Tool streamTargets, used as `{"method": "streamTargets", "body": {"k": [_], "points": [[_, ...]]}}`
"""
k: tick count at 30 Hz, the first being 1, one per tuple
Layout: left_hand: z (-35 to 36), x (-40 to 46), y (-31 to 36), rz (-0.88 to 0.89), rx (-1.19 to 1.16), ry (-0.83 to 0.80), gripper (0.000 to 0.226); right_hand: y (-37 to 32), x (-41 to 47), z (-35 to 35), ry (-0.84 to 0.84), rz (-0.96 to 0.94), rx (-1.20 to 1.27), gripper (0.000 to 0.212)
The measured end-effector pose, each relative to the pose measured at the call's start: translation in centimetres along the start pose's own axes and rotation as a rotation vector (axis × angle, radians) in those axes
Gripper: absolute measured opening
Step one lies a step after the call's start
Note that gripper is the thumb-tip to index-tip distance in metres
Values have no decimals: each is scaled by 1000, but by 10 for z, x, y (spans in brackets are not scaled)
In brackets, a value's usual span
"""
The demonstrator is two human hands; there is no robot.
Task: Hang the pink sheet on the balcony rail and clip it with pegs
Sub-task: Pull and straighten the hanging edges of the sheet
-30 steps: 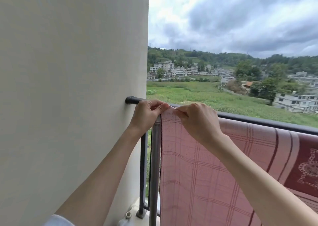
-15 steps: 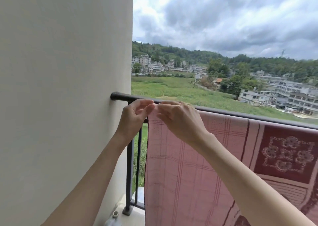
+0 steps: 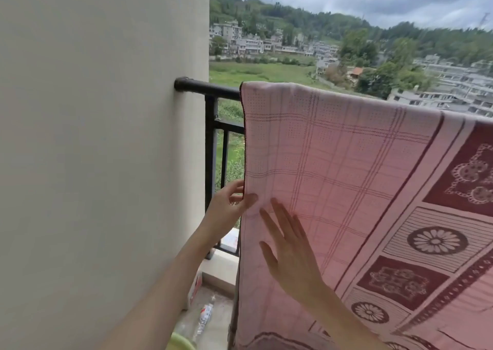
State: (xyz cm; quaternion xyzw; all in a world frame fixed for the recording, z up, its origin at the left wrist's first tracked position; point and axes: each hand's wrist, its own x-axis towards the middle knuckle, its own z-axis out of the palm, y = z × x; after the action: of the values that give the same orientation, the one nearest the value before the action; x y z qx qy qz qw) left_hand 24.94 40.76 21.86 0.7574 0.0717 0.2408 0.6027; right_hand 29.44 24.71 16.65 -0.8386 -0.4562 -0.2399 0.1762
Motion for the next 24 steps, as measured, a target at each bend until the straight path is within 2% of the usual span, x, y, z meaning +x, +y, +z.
{"method": "streamTargets", "body": {"k": [3, 8, 13, 15, 17, 19, 22, 24], "points": [[17, -25, -56, -115, 4, 50, 33, 11, -46, 41, -164, 77, 41, 58], [36, -71, -149, -290, -60, 191, 19, 36, -127, 110, -408, 253, 189, 55], [79, -129, -252, -421, -63, 115, 29, 62, -208, 184, -590, 511, 394, 58], [100, -141, -290, -421, -30, 67, 30, 76, -237, 218, -634, 659, 521, 53], [123, -153, -330, -435, 7, 42, 16, 90, -266, 250, -656, 836, 644, 47], [142, -166, -366, -453, 38, 107, 8, 103, -289, 280, -695, 977, 759, 43], [176, -203, -443, -469, 80, 243, 17, 119, -339, 339, -755, 1147, 933, 41], [193, -226, -497, -497, 103, 307, 23, 124, -373, 381, -724, 1312, 1117, 46]]}}
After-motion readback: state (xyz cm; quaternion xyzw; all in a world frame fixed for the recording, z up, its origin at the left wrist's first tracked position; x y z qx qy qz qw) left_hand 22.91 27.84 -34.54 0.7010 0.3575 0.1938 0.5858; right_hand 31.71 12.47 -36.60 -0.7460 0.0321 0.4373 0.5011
